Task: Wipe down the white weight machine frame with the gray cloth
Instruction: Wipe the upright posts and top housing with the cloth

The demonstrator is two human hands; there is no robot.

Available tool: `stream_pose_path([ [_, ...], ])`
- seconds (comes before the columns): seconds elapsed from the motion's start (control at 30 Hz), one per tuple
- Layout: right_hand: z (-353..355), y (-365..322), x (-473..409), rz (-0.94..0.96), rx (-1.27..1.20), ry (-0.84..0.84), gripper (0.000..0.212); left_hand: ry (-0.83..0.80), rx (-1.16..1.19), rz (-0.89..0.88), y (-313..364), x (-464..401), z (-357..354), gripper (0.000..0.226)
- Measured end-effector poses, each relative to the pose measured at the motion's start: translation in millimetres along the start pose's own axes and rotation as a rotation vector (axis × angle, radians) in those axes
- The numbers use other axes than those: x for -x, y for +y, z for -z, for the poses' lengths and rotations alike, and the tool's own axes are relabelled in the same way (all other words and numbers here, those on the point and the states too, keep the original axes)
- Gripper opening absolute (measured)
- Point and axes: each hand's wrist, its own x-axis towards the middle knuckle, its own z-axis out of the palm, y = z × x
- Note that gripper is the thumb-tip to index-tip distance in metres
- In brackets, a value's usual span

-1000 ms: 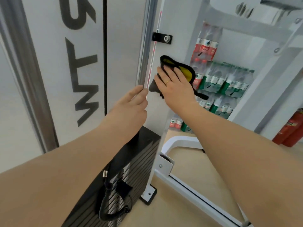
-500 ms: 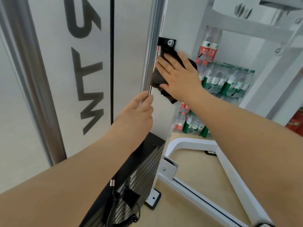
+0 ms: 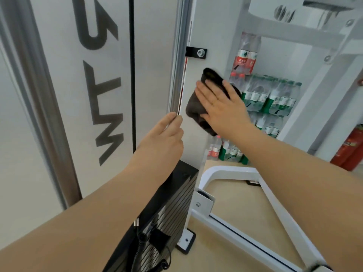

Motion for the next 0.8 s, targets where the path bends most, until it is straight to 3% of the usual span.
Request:
stream_pose_path([
  [0.13, 7, 9, -13, -0.222, -0.226, 0.06, 0.073, 0.003, -0.009, -0.008, -1, 1, 1, 0.03],
  [0.33, -16, -61, 10, -0.591, -0.686, 0.053, 0.086, 0.073, 0.023, 0.0, 1, 1, 0, 0.032],
  [0.47, -48, -114, 50, -0.816, -1.192, -0.129, 0.092, 0.198, -0.029, 0.031, 2, 5, -1, 0.031],
  [0.57, -61, -121, 63, -0.859, -1.424, -0.28, 0.092, 0.156, 0.026, 0.014, 2, 2, -4, 0.031],
  [0.63, -59, -115, 57, -0.861, -1.49, -0.276, 0.09, 0.128, 0.029, 0.004, 1, 0, -1, 0.031],
  [0.7, -46, -103, 44, -0.804, -1.447, -0.133, 0.087, 0.099, 0.042, 0.005, 1, 2, 0, 0.028],
  [0.8, -26, -73, 21, -0.603, -1.142, 0.128, 0.084, 0.08, 0.072, 0.0, 0, 4, 1, 0.027],
])
